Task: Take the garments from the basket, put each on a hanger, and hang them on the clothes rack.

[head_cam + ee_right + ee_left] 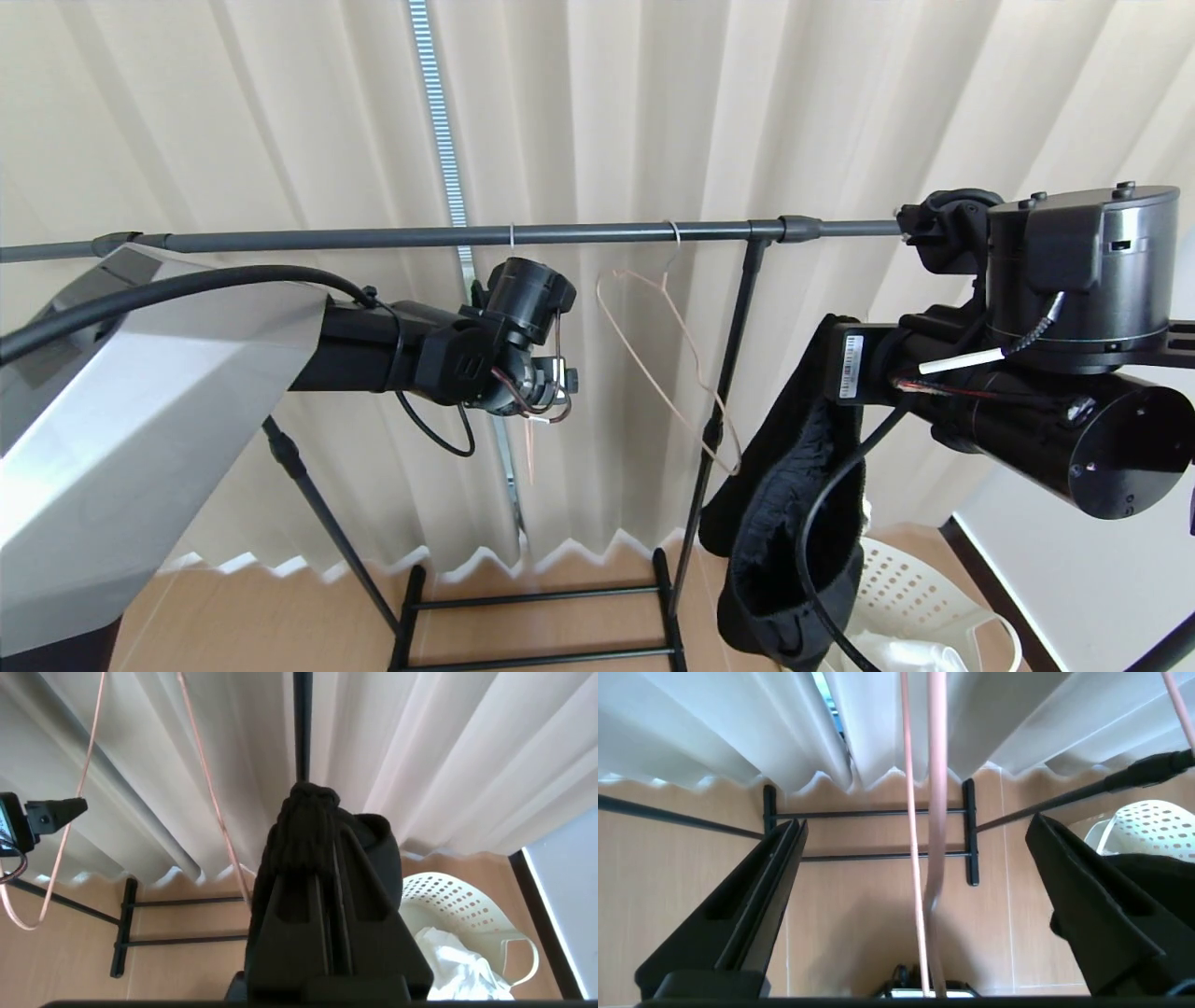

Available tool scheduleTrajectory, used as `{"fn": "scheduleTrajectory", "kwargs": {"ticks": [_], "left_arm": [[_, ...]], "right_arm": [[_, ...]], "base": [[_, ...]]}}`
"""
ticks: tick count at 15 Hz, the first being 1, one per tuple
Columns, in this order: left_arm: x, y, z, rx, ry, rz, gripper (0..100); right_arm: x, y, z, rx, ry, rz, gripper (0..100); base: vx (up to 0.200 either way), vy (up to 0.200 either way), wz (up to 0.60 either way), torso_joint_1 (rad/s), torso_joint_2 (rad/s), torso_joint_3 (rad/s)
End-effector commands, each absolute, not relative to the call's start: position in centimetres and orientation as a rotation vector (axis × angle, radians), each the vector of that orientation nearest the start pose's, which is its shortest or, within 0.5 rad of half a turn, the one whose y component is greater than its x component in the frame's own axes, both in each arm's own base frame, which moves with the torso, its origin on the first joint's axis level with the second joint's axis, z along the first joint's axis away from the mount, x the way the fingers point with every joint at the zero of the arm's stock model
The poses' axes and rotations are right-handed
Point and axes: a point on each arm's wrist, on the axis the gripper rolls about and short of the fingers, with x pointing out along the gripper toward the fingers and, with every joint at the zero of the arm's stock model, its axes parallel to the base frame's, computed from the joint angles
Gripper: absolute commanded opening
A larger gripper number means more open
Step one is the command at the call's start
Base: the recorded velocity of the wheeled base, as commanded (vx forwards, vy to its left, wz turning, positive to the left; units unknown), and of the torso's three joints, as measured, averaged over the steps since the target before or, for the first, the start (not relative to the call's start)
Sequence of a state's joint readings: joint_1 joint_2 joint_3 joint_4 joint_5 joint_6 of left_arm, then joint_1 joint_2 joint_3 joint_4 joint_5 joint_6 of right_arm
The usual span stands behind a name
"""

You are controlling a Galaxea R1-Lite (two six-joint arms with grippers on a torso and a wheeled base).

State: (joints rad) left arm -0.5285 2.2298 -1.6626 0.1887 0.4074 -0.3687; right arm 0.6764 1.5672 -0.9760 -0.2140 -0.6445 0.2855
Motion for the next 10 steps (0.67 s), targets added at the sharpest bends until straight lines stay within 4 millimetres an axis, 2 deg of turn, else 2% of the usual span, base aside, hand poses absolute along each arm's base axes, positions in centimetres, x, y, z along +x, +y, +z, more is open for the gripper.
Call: {"fn": "scheduleTrajectory", "kwargs": {"ticks": [1, 6, 7, 10], "left_arm": [[39.38, -21.84, 13.17, -0.011, 0.685, 0.014, 100], [39.45, -21.96, 13.00, -0.009, 0.688, 0.012, 100], [39.45, -21.96, 13.00, -0.009, 0.688, 0.012, 0], [39.40, -22.02, 13.22, -0.012, 0.683, 0.009, 0]], "right_arm": [[22.46, 16.29, 22.86, 0.051, 0.300, -0.012, 0], [22.43, 16.33, 22.86, 0.050, 0.300, -0.011, 0], [22.41, 16.31, 22.73, 0.047, 0.303, -0.011, 0], [22.41, 16.31, 22.73, 0.047, 0.303, -0.011, 0]], "base": [[0.000, 0.000, 0.00, 0.000, 0.00, 0.000], [0.000, 0.000, 0.00, 0.000, 0.00, 0.000], [0.000, 0.000, 0.00, 0.000, 0.00, 0.000], [0.000, 0.000, 0.00, 0.000, 0.00, 0.000]]}}
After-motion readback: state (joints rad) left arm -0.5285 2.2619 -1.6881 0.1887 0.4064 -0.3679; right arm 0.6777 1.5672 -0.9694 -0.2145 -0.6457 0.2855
